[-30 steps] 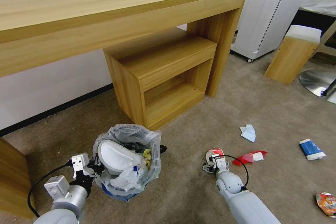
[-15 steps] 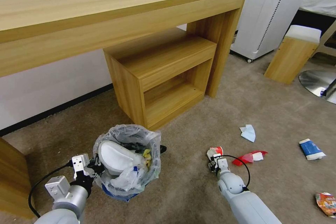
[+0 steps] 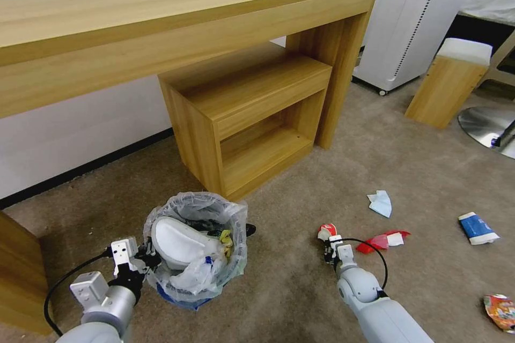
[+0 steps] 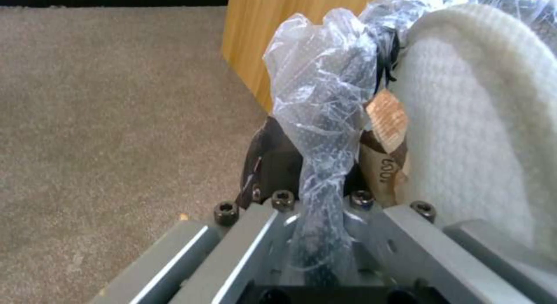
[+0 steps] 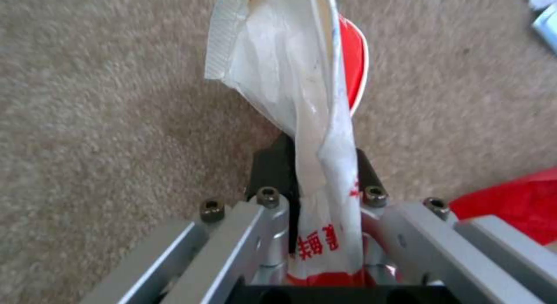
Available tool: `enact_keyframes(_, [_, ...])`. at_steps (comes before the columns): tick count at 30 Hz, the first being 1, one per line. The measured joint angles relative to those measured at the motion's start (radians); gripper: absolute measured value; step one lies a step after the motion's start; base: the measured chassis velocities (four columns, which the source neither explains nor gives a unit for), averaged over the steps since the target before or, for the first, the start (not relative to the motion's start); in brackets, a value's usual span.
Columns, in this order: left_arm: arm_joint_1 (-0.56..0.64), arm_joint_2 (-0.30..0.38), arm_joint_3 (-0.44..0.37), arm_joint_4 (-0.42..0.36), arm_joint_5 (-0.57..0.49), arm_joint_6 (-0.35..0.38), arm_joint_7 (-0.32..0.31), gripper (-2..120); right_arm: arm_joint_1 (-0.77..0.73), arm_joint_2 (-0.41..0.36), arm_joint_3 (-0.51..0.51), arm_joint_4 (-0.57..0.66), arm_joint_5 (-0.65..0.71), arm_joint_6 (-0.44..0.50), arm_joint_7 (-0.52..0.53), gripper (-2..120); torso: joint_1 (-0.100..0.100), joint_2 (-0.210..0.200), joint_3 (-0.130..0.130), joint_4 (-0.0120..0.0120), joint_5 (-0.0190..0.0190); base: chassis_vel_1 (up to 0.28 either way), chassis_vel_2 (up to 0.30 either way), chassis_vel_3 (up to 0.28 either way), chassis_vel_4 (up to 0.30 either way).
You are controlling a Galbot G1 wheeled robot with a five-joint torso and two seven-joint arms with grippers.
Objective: Pick up the trash bin and place the garbage on the floor into it.
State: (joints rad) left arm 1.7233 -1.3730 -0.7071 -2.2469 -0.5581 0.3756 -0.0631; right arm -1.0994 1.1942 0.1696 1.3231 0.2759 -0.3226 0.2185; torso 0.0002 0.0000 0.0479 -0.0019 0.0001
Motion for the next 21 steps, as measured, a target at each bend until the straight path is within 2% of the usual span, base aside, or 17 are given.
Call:
enact_keyframes(14, [0.009, -0.01, 0.007, -0.002, 0.014, -0.007, 0.006, 1, -0.099, -0.071, 0.002, 0.15, -0.002, 0.067, -0.016, 6, 0.0, 0.0, 0.0, 0.0, -0.0002, 0.0, 0.0, 0.0, 0.0])
enact_keyframes(17, [0.01, -0.011, 0.009, -0.001, 0.018, -0.007, 0.008, 1, -0.125, -0.103, 0.009, 0.216, 0.005, 0.144, -0.053, 6, 0.0, 0.0, 0.0, -0.0001, -0.0001, 0.0, 0.0, 0.0, 0.0])
enact_keyframes(18, [0.01, -0.011, 0.009, -0.001, 0.018, -0.007, 0.008, 1, -0.125, -0.103, 0.009, 0.216, 0.005, 0.144, -0.053, 6, 0.0, 0.0, 0.0, -0.0001, -0.0001, 0.0, 0.0, 0.0, 0.0])
enact_keyframes(21, [0.007, -0.014, 0.014, 0.003, 0.025, -0.008, 0.013, 1, -0.146, -0.128, 0.021, 0.297, 0.046, 0.244, -0.125, 6, 0.0, 0.0, 0.0, -0.0001, -0.0002, 0.0, 0.0, 0.0, 0.0])
